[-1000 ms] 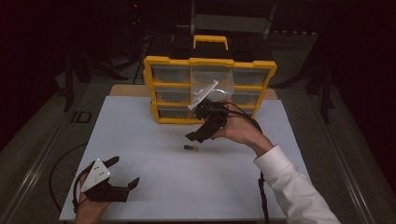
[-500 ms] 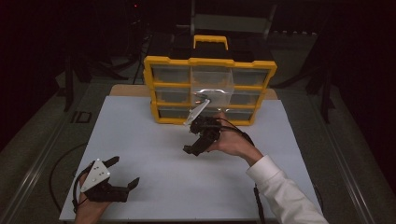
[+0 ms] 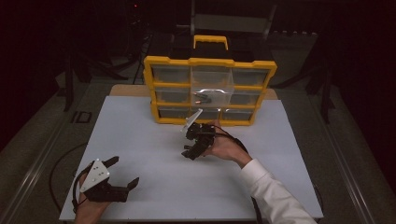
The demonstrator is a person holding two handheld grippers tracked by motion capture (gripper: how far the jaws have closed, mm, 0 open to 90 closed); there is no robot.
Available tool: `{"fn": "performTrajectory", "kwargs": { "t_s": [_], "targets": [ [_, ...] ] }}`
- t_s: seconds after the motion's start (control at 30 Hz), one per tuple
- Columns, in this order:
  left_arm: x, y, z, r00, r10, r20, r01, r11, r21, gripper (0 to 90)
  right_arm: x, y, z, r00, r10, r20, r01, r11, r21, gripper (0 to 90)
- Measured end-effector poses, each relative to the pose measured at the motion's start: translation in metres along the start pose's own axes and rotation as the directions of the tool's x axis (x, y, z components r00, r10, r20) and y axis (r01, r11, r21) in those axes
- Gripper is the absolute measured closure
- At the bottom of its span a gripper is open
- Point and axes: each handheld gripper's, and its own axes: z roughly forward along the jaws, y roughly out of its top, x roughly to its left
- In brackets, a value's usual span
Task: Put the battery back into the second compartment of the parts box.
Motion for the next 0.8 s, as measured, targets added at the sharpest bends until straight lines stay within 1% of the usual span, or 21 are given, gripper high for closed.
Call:
{"fn": "performTrajectory", "kwargs": {
  "t_s": [0.1,0.13,0.23,0.27,0.3,0.33,0.43,0.47,0.5,0.53,0.57,0.6,0.7,0.73,0.77,0.8],
  "targets": [
    [0.000,0.000,0.000,1.0000,0.001,-0.001,-0.001,1.0000,-0.002,0.2,-0.003,-0.001,0.008,0.9999,0.008,0.014,-0.008,1.000,0.022,20.9],
    [0.000,0.000,0.000,1.0000,0.001,-0.001,-0.001,1.0000,-0.002,0.2,-0.005,-0.002,0.010,0.9998,0.015,0.011,-0.015,1.000,0.027,21.3],
    [0.000,0.000,0.000,1.0000,0.001,0.001,-0.001,1.0000,0.001,0.2,-0.007,-0.003,0.014,0.9998,0.016,0.009,-0.016,0.999,0.031,22.0],
    [0.000,0.000,0.000,1.0000,0.001,0.001,-0.001,1.0000,0.002,0.2,-0.010,-0.004,0.020,0.9993,0.035,0.010,-0.035,0.998,0.044,23.2],
    [0.000,0.000,0.000,1.0000,0.001,0.001,-0.001,1.0000,0.002,0.2,-0.010,-0.004,0.020,0.9993,0.035,0.010,-0.035,0.998,0.044,23.2],
    [0.000,0.000,0.000,1.0000,0.002,0.001,-0.002,1.0000,0.003,0.1,-0.012,-0.006,0.026,0.9994,0.032,0.008,-0.033,0.998,0.054,25.0],
    [0.000,0.000,0.000,1.0000,0.001,0.002,-0.001,1.0000,0.004,0.2,-0.017,-0.008,0.034,0.9993,0.035,0.011,-0.035,0.997,0.075,28.1],
    [0.000,0.000,0.000,1.0000,0.002,0.002,-0.002,1.0000,0.003,0.2,-0.017,-0.008,0.037,0.9988,0.048,0.013,-0.048,0.995,0.084,29.6],
    [0.000,0.000,0.000,1.0000,0.002,0.002,-0.002,1.0000,0.003,0.2,-0.019,-0.008,0.039,0.9991,0.042,0.010,-0.043,0.996,0.080,31.2],
    [0.000,0.000,0.000,1.0000,0.002,0.002,-0.002,1.0000,0.004,0.2,-0.019,-0.008,0.041,0.9986,0.051,0.009,-0.052,0.995,0.085,33.4],
    [0.000,0.000,0.000,1.0000,0.002,0.002,-0.002,1.0000,0.004,0.2,-0.020,-0.009,0.042,0.9989,0.047,0.008,-0.047,0.995,0.083,35.3],
    [0.000,0.000,0.000,1.0000,0.001,0.003,-0.001,1.0000,0.004,0.2,-0.020,-0.009,0.044,0.9980,0.063,0.008,-0.064,0.994,0.090,37.7],
    [0.000,0.000,0.000,1.0000,0.002,0.002,-0.002,1.0000,0.004,0.2,-0.024,-0.010,0.047,0.9984,0.056,-0.002,-0.055,0.994,0.093,44.0],
    [0.000,0.000,0.000,1.0000,0.001,0.003,-0.001,1.0000,0.003,0.2,-0.025,-0.011,0.048,0.9982,0.060,-0.004,-0.059,0.994,0.095,46.3],
    [0.000,0.000,0.000,1.0000,0.001,0.003,-0.001,1.0000,0.003,0.2,-0.025,-0.011,0.048,0.9982,0.060,-0.004,-0.059,0.994,0.095,46.3],
    [0.000,0.000,0.000,1.0000,0.001,0.003,-0.001,1.0000,0.003,0.2,-0.026,-0.012,0.050,0.9982,0.060,-0.004,-0.059,0.993,0.105,50.2]
  ]
}}
